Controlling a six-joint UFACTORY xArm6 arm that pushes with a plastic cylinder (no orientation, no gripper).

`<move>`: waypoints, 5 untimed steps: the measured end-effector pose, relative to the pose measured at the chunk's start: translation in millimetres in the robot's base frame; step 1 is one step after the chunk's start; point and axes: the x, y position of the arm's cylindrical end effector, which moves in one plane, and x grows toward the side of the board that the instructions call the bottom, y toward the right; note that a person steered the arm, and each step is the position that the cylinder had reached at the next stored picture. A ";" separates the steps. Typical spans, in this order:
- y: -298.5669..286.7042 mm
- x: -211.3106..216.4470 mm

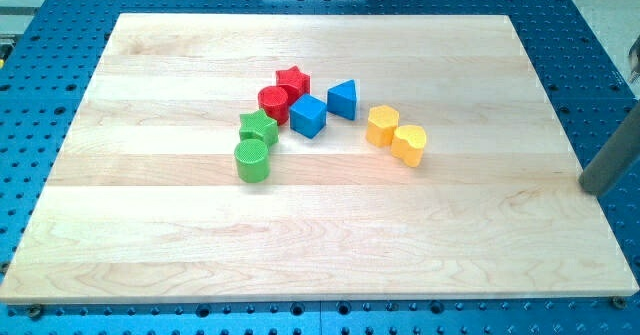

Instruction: Place the green star at the center left side of the board

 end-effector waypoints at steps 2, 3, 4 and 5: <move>-12.6 0.1; -13.4 1.2; -15.3 1.2; -15.9 1.2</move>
